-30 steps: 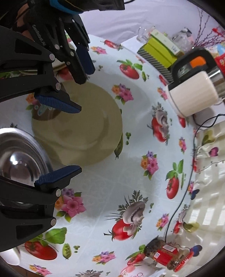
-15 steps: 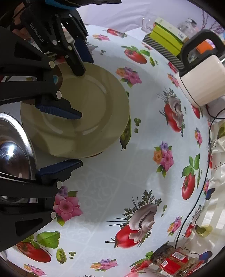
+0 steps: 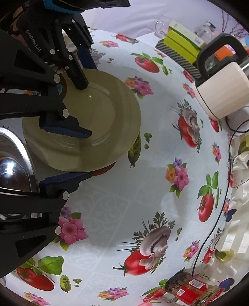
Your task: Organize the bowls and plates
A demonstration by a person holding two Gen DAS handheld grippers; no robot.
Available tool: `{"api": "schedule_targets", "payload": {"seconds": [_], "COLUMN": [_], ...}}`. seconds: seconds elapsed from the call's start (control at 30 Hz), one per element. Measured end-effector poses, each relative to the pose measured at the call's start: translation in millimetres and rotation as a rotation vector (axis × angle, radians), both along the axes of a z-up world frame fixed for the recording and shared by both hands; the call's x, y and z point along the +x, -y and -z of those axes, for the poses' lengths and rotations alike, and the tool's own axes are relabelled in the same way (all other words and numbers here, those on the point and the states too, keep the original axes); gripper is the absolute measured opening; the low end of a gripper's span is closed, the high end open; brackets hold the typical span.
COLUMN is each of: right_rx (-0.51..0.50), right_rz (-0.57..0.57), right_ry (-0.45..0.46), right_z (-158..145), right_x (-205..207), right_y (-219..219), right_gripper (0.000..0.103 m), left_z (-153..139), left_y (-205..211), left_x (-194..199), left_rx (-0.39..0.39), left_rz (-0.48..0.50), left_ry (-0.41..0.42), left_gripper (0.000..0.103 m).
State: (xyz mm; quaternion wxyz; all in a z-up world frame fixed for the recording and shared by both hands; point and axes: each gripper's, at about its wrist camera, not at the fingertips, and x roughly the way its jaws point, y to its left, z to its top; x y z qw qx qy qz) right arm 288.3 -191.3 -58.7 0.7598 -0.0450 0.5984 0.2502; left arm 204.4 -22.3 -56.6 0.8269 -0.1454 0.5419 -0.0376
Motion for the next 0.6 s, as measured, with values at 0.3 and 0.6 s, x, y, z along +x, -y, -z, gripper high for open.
{"api": "schedule_targets", "payload": {"seconds": [0.3, 0.6], "right_rx": [0.014, 0.017], "right_rz": [-0.012, -0.034], "right_ry": [0.011, 0.025], "right_z": [-10.1, -24.6], "right_x": [-1.5, -7.5], "right_y": [-8.5, -21.5], "right_gripper": [0.034, 0.035], "left_z": [-11.5, -27.0], "left_y": [-9.6, -22.2], "left_x": [-4.4, -16.8], "left_rx": [-0.011, -0.009], "left_rz": [-0.02, -0.04], "left_ry": [0.016, 0.036], "left_gripper": [0.037, 0.037]}}
